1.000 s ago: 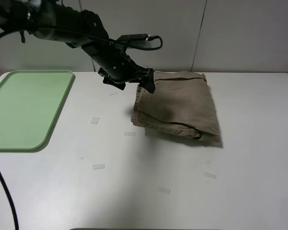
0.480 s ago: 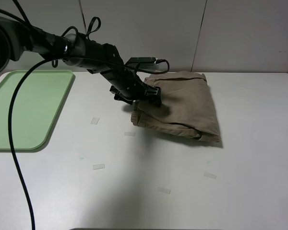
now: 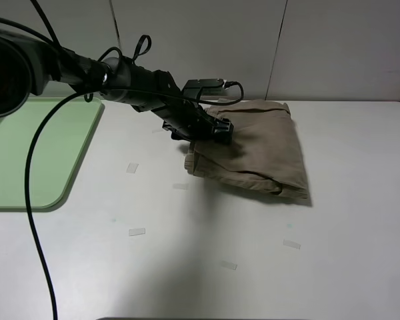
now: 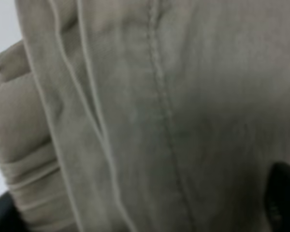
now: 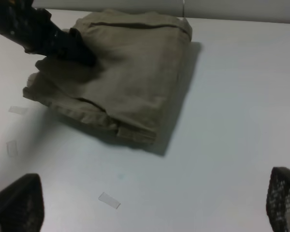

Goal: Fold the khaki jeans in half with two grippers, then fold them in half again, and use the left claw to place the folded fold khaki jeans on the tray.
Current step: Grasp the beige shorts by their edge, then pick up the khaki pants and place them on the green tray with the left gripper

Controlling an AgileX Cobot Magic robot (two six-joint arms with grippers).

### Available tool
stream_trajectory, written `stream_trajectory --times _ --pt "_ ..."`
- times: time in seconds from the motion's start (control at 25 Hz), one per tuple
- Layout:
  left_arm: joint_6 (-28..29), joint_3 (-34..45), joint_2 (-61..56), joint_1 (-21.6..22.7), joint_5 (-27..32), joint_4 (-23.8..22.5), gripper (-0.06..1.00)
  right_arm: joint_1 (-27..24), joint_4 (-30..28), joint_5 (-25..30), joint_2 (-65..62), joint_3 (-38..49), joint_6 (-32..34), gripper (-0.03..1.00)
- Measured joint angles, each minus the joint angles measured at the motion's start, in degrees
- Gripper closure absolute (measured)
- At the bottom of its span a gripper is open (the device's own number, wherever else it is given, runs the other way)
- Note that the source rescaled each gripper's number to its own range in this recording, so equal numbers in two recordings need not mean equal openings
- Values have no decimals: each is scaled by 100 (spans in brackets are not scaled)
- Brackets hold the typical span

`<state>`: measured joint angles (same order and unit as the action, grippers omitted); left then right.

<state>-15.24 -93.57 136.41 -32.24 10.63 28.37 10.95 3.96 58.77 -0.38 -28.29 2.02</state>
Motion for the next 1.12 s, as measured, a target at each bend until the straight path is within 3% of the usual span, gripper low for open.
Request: stream_trajectory --times 0.24,0.64,0.92,1.12 --pt "45 0 23 -13 41 126 62 0 5 0 0 0 0 -3" --pt "52 0 -15 -19 97 130 65 0 21 0 0 0 0 -3" --pt "52 0 -484 175 983 45 77 0 39 0 0 0 0 -3" --pt "47 0 -988 435 1613 -597 78 0 39 0 0 0 0 -3"
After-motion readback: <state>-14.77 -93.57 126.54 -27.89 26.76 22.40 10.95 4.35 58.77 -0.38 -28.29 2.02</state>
